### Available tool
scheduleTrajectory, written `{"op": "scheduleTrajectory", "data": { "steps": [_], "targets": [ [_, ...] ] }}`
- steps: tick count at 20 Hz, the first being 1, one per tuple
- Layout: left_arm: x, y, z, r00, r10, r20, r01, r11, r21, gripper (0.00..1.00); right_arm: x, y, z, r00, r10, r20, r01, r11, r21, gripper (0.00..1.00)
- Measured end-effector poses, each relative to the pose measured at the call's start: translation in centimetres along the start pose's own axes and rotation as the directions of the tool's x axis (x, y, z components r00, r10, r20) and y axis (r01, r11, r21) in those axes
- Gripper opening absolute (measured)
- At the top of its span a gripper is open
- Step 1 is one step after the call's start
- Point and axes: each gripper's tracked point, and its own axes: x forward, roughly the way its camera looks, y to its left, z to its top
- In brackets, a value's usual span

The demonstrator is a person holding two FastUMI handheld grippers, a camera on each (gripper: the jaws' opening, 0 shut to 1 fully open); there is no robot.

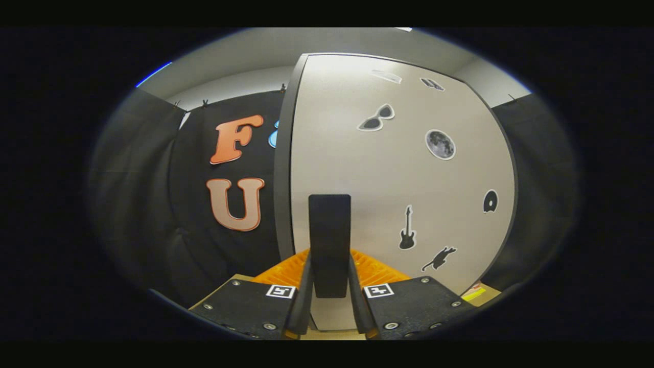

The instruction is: Open the cabinet door with the right hand, grasp the bottle in the cabinet with the left hand and place it on the coaster, then close the cabinet door with the right hand.

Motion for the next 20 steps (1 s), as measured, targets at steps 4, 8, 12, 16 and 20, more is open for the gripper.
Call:
{"op": "scheduleTrajectory", "data": {
  "steps": [4,8,12,16,20],
  "targets": [
    [-0.2,-0.4,0.0,1.000,-0.008,-0.001,0.008,1.000,-0.005,0.96,-0.3,0.0,-0.2,0.999,-0.008,-0.037,0.010,0.998,0.060,0.27],
    [-0.2,-1.0,0.3,1.000,-0.014,0.005,0.014,1.000,-0.006,0.96,-1.0,-0.1,0.0,0.999,-0.003,-0.032,0.005,0.998,0.065,0.21],
    [-1.6,-2.4,0.5,0.999,-0.027,0.016,0.027,1.000,0.003,0.96,-2.0,-0.3,0.3,1.000,0.003,-0.025,-0.001,0.996,0.085,0.19],
    [-3.7,-4.4,0.6,0.998,-0.055,0.026,0.055,0.998,0.012,0.96,-3.0,-0.9,0.3,1.000,0.000,-0.027,0.002,0.996,0.087,0.19],
    [-4.7,-5.7,0.5,0.997,-0.073,0.023,0.073,0.997,0.020,0.96,-3.8,-1.8,0.2,0.999,-0.003,-0.035,0.007,0.994,0.110,0.16]
  ]
}}
